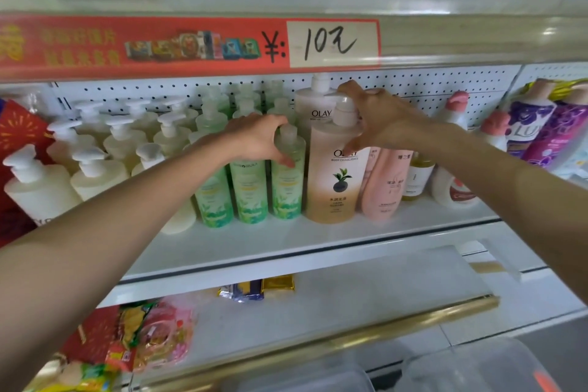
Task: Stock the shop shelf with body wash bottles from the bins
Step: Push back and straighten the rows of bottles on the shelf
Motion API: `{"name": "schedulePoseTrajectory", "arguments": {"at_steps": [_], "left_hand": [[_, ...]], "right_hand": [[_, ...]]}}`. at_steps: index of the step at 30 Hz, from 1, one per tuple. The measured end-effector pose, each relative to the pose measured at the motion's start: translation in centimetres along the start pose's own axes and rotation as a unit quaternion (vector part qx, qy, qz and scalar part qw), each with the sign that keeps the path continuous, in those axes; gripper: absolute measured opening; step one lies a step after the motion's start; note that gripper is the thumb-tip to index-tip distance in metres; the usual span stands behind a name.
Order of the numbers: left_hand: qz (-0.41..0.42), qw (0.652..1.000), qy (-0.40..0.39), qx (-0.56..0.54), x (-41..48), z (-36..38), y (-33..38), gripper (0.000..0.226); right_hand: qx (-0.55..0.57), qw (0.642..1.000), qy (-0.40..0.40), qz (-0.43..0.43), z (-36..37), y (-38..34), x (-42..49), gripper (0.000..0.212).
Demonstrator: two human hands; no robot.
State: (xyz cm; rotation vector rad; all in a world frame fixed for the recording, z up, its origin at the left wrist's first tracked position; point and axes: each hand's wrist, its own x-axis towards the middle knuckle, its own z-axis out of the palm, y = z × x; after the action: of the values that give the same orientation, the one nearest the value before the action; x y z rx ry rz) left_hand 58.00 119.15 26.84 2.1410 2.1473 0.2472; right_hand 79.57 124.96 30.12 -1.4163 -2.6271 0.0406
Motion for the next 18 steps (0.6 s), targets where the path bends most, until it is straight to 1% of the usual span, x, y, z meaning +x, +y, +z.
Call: {"name": "schedulePoseTrajectory", "arguments": {"at_steps": [18], "left_hand": [[-0.003, 1.000, 0.007, 0.002, -0.36, -0.03, 0.24, 0.082]], "right_hand": [[0.019, 0.999, -0.016, -0.036, -0.61, 0.15, 0.76, 0.102]]}}
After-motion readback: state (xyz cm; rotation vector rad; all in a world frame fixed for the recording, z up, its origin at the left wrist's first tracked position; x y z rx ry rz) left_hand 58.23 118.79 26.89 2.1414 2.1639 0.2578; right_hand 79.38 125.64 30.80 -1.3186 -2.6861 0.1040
